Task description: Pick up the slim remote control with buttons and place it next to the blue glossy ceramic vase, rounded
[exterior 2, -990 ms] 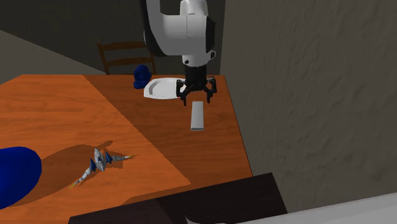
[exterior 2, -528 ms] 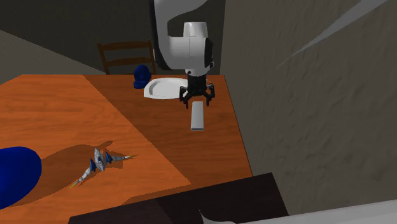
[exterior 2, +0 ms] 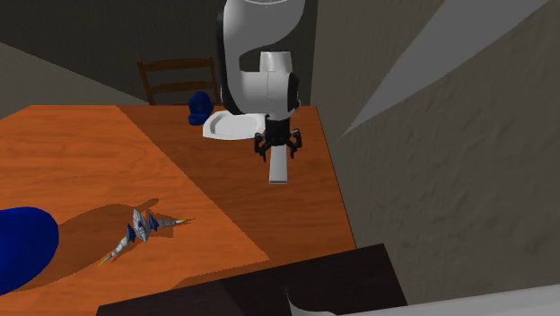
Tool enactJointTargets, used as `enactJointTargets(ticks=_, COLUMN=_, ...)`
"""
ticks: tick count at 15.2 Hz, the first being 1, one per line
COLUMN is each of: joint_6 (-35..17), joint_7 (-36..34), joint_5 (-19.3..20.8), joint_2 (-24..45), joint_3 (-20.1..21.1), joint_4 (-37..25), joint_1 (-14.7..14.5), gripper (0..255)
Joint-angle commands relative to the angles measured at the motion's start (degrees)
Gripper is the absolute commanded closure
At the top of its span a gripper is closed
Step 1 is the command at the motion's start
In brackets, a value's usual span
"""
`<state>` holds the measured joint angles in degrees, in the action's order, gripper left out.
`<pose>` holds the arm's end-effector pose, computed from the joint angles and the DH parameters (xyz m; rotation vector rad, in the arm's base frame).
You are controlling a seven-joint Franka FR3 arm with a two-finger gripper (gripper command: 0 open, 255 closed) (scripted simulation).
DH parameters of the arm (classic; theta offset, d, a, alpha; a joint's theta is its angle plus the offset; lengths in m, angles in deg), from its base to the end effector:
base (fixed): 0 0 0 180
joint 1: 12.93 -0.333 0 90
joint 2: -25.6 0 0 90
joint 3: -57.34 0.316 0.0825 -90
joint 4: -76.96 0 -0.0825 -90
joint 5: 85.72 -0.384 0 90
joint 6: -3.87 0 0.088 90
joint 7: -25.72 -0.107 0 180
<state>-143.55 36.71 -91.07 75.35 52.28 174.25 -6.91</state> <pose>0.6502 -0.1244 0.0924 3.1222 -0.0758 0.0126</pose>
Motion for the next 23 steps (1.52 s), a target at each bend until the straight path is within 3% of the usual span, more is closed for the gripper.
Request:
enactJointTargets(ticks=1, joint_6=-0.29, joint_7=0.12, joint_5=-0.04, joint_2=0.53, joint_3=0.05, joint_4=-0.27, joint_1=0.15, gripper=0)
enactJointTargets(ticks=8, joint_6=-0.28, joint_7=0.12, joint_5=-0.04, joint_2=0.52, joint_3=0.05, joint_4=-0.26, joint_1=0.15, gripper=0)
enactJointTargets(ticks=9, joint_6=-0.28, joint_7=0.12, joint_5=-0.04, joint_2=0.52, joint_3=0.05, joint_4=-0.26, joint_1=0.15, gripper=255)
enactJointTargets(ticks=18, joint_6=-0.28, joint_7=0.12, joint_5=-0.04, joint_2=0.53, joint_3=0.05, joint_4=-0.27, joint_1=0.15, gripper=255)
enactJointTargets(ticks=23, joint_6=1.54, joint_7=0.04, joint_5=0.17, joint_2=-2.88, joint_3=-0.25, joint_4=1.32, joint_1=-0.09, gripper=255)
